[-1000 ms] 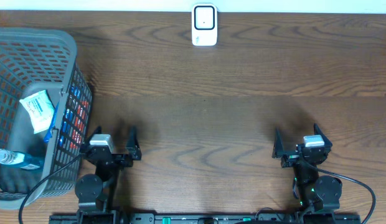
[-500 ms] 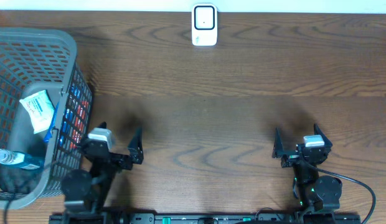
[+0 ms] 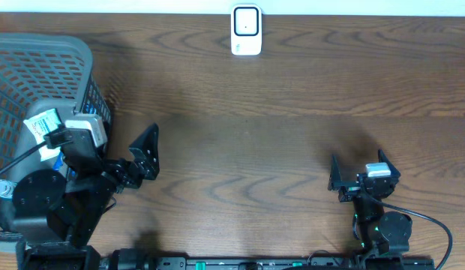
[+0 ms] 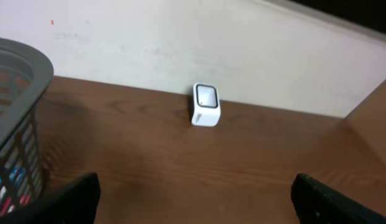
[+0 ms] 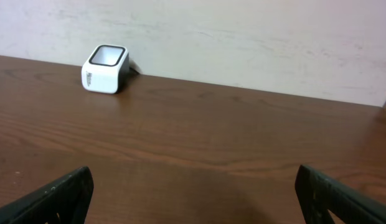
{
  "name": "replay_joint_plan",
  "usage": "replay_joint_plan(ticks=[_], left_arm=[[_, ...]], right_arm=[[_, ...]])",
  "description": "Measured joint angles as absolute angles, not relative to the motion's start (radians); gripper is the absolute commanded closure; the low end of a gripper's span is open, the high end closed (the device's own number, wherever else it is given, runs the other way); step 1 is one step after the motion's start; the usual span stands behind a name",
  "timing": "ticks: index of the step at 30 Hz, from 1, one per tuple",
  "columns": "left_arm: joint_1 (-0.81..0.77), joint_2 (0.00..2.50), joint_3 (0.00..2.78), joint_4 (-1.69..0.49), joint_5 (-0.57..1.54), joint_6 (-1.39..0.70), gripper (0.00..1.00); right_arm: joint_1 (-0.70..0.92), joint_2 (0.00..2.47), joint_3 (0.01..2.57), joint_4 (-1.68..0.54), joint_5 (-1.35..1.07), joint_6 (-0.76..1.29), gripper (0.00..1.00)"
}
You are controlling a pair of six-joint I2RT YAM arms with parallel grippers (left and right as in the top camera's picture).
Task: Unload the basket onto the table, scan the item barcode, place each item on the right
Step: 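Reach the left gripper into the basket and grasp the teal mouthwash bottle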
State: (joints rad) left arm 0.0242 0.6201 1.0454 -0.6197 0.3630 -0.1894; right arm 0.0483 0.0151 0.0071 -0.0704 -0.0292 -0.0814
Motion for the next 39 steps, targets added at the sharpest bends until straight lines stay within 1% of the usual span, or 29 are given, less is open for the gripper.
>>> replay_joint_plan(ticks=[3,6,8,12,15,17,20,24,28,32,36,39], left_arm=[[0.024,0.651,1.110,-0.664,0.339,-0.230,0.02],[0.023,0.718,1.264,-0.757,0.247,-0.268,0.02],[0.022,0.800,1.441,-0.949,0.139,-0.299,0.02],[0.036,1.013,1.824,-1.233,-0.101,-0.369,0.02],[0.088,1.153,2.012,-1.422,-0.229,-0.447,0.02],[0.142,1.224,2.073,-1.488,-0.286,-0.502,0.02],[0.241,1.297,2.085,-1.549,-0.329,-0.577,0.02],[0.410,1.341,2.074,-1.607,-0.357,-0.663,0.02],[0.585,1.337,2.045,-1.610,-0.367,-0.731,0.02],[0.708,1.328,1.956,-1.607,-0.346,-0.763,0.03],[0.751,1.324,1.816,-1.542,-0.335,-0.769,0.02],[0.758,1.328,1.684,-1.449,-0.329,-0.767,0.02]], right_arm=[[0.048,0.015,0.007,-0.070,-0.029,-0.081,0.01],[0.048,0.016,0.007,-0.070,-0.029,-0.082,0.01],[0.048,0.016,0.007,-0.070,-0.029,-0.082,0.01],[0.048,0.017,0.007,-0.070,-0.029,-0.082,0.01],[0.048,0.017,0.007,-0.071,-0.029,-0.083,0.01],[0.048,0.017,0.007,-0.070,-0.029,-0.083,0.01],[0.048,0.017,0.007,-0.070,-0.029,-0.084,0.01],[0.048,0.017,0.007,-0.070,-0.029,-0.084,0.01],[0.048,0.017,0.007,-0.070,-0.029,-0.084,0.01],[0.048,0.017,0.007,-0.070,-0.029,-0.084,0.01],[0.048,0.018,0.007,-0.071,-0.029,-0.084,0.01],[0.048,0.018,0.007,-0.070,-0.029,-0.084,0.01]])
